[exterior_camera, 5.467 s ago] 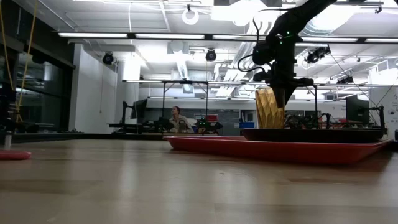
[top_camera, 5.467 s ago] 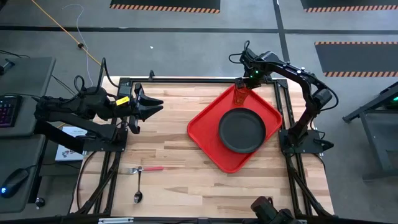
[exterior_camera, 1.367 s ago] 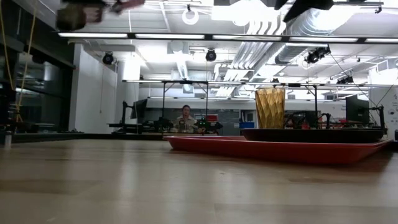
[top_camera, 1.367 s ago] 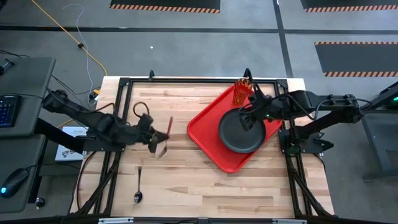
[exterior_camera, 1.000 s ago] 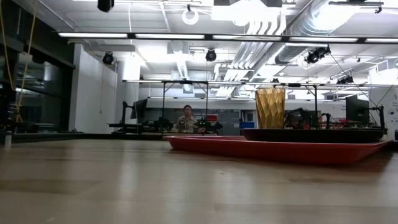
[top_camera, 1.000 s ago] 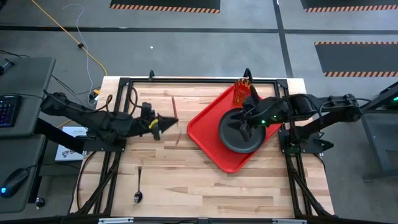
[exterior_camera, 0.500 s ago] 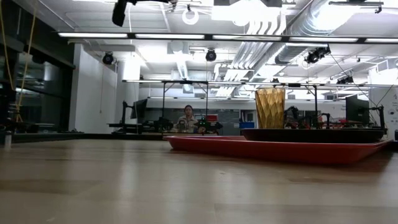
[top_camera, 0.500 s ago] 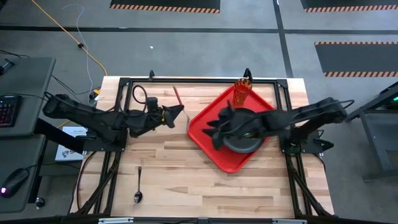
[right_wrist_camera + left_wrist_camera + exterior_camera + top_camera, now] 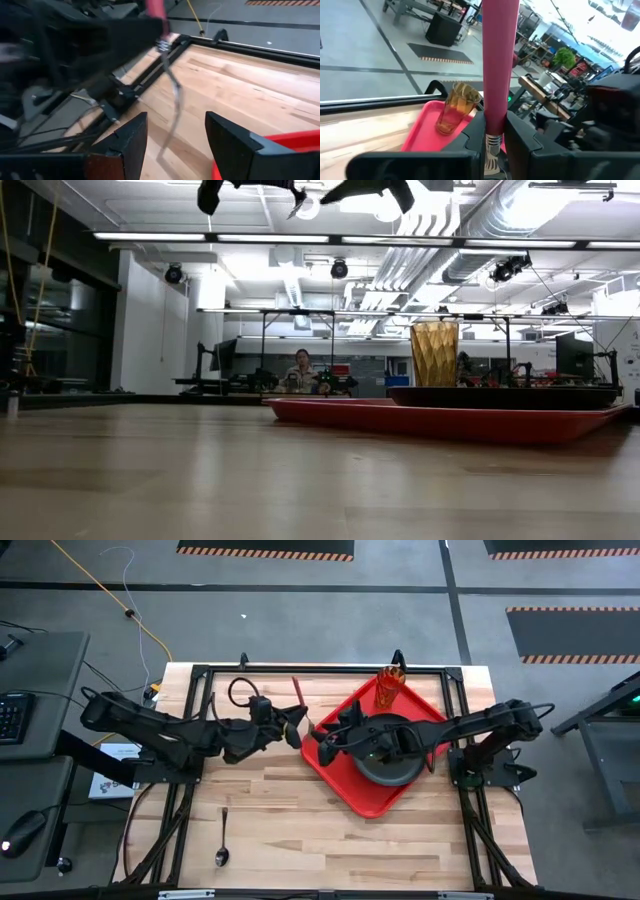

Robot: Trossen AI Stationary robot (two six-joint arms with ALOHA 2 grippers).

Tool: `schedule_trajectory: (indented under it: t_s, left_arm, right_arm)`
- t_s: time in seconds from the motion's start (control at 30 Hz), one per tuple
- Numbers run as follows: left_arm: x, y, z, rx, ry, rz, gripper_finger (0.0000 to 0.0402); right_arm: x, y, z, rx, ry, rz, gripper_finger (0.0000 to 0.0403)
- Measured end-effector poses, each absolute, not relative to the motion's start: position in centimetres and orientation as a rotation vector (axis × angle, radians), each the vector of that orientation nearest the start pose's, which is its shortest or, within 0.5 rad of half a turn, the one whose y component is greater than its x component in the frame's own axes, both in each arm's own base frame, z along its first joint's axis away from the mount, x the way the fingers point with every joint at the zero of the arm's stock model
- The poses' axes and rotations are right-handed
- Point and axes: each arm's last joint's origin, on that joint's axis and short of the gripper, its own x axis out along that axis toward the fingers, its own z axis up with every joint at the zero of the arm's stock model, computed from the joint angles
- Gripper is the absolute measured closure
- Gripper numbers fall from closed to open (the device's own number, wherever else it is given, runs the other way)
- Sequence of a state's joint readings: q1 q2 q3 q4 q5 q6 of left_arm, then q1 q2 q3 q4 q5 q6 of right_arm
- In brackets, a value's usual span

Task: Pick and place plate/cup/fork/spoon on tray
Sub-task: Put the pink fork on the red serving tray to the left of the black plate

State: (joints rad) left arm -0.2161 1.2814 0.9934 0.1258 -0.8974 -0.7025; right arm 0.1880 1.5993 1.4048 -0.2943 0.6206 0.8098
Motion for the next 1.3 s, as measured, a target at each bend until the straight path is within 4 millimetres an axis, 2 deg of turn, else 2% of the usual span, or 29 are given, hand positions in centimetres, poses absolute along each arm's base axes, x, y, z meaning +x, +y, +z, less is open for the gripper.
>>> schedule_trajectory:
  t_s: [0.47, 0.6, 0.8, 0.87, 1.1, 1.3]
  left_arm:
    - [28.6, -4.0, 33.5, -0.564, -0.094, 0.671, 0.0365]
    - [28.7, -4.1, 33.5, -0.575, -0.086, 0.632, 0.0365]
    - [28.7, -4.1, 33.5, -0.582, -0.082, 0.622, 0.0364]
    - [28.8, -4.1, 33.5, -0.576, -0.078, 0.617, 0.0361]
    - [28.8, -4.2, 33.7, -0.517, -0.062, 0.585, 0.0336]
    - [27.8, -4.2, 34.8, -0.406, -0.034, 0.499, 0.0304]
  right_arm:
    - [35.9, 3.9, 33.5, 0.616, 0.272, -0.556, 0.0221]
    - [35.9, 3.8, 33.5, 0.617, 0.272, -0.557, 0.0264]
    - [36.0, 3.7, 33.6, 0.619, 0.272, -0.546, 0.0369]
    - [36.0, 3.7, 33.6, 0.611, 0.274, -0.545, 0.0392]
    - [36.0, 3.7, 33.6, 0.59, 0.282, -0.534, 0.04]
    - [35.2, 3.5, 34.0, 0.556, 0.314, -0.554, 0.0402]
